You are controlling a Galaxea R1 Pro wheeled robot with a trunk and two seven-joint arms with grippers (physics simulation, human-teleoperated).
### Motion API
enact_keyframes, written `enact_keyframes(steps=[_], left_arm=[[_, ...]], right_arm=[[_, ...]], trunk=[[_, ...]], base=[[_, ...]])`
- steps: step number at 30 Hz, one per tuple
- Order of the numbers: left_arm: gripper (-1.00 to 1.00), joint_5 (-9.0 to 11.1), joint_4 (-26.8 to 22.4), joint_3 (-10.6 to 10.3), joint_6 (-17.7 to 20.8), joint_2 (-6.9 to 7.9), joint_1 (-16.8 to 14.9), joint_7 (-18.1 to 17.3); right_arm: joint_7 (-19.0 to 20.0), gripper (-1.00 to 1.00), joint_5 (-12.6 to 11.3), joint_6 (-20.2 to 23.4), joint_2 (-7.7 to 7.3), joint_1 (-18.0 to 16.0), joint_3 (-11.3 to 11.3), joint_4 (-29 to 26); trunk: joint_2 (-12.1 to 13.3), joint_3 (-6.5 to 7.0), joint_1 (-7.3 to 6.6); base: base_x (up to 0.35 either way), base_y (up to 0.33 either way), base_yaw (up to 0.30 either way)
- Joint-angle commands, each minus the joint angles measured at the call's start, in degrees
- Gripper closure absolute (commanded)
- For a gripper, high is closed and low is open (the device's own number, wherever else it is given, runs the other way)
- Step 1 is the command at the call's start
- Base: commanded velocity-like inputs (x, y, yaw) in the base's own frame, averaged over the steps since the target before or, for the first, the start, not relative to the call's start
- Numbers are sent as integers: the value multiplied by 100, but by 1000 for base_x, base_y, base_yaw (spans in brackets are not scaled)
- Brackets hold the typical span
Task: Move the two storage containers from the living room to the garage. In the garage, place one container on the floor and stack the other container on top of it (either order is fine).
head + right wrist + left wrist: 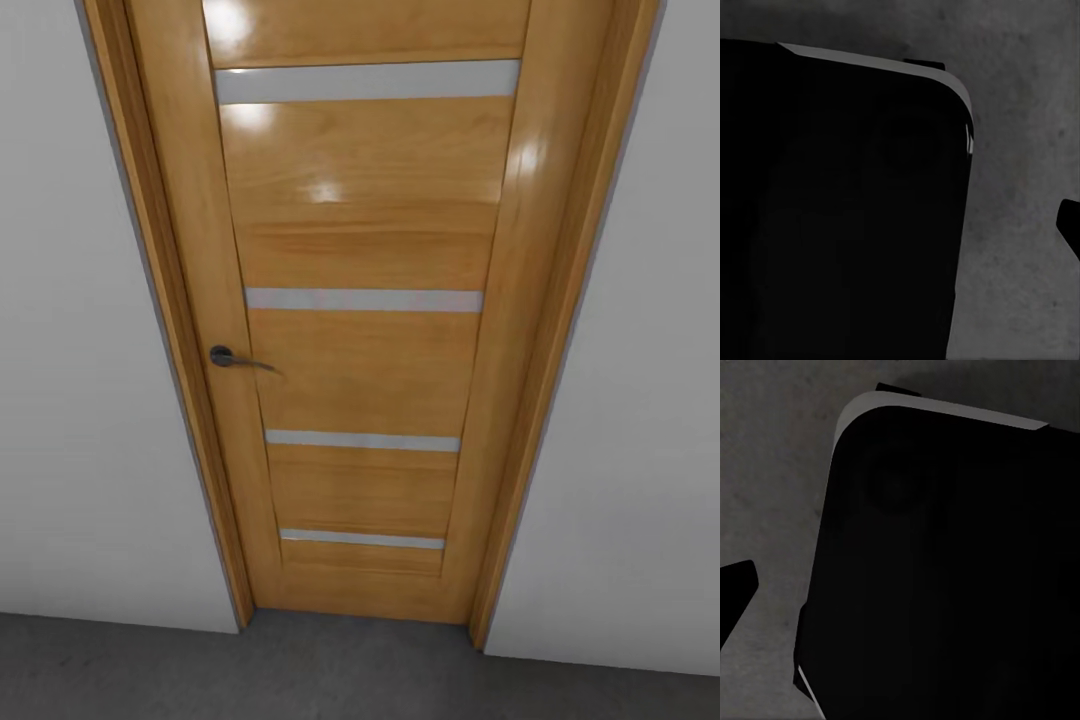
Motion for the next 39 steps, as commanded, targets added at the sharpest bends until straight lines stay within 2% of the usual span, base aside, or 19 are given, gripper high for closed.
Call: enact_keyframes(steps=[1,17,21,22,23,25,26,29,32,34,36,38,39], left_arm=[[-100,30,-6,1,-9,-1,2,4],[-100,35,-6,1,-17,-1,-2,4],[-100,30,-36,-7,-18,-14,0,8],[-100,30,-79,-7,-18,-14,1,11],[-100,51,-269,14,-18,-2,2,6],[-100,53,-274,16,-18,-1,2,8],[-100,55,-276,17,-18,-5,2,7],[-100,51,-277,18,-18,-3,-1,5],[-100,49,-276,18,-18,-5,0,5],[-100,48,-274,18,-18,-8,1,4],[-100,48,-271,18,-18,-13,1,4],[-100,47,-270,19,-18,-18,1,4],[-100,47,-270,19,-18,-20,1,4]], right_arm=[[0,-100,41,-23,-2,-2,9,7],[17,-100,32,-75,-1,-2,-9,7],[-145,-100,56,-44,-67,-2,23,-41],[-184,-100,61,-63,-174,-2,19,-57],[-363,-100,17,-5,-766,-12,-51,-627],[-597,-100,7,38,-833,-28,-61,-936],[-943,-100,5,149,-895,-40,-74,-1287],[-1341,-100,32,357,-922,-112,-83,-1761],[-1564,-100,56,675,-892,-459,-68,-2121],[-1598,-100,55,808,-877,-691,-58,-2171],[-1626,-100,54,995,-824,-1065,-42,-2201],[-1643,-100,59,1150,-625,-1513,-24,-2216],[-1648,-100,59,1169,-561,-1618,-22,-2216]], trunk=[[-2,-3,0],[-2,-3,0],[-2,-3,0],[-2,-3,0],[-2,-3,0],[-2,-3,0],[-2,-3,0],[-2,-3,0],[-2,-3,0],[-2,-3,0],[-2,-3,0],[-2,-3,0],[-2,-3,0]], base=[[10,0,0],[1,0,0],[0,0,0],[0,0,0],[0,0,0],[0,0,0],[0,0,0],[0,0,0],[0,0,0],[0,0,0],[0,0,0],[0,0,0],[0,0,0]])
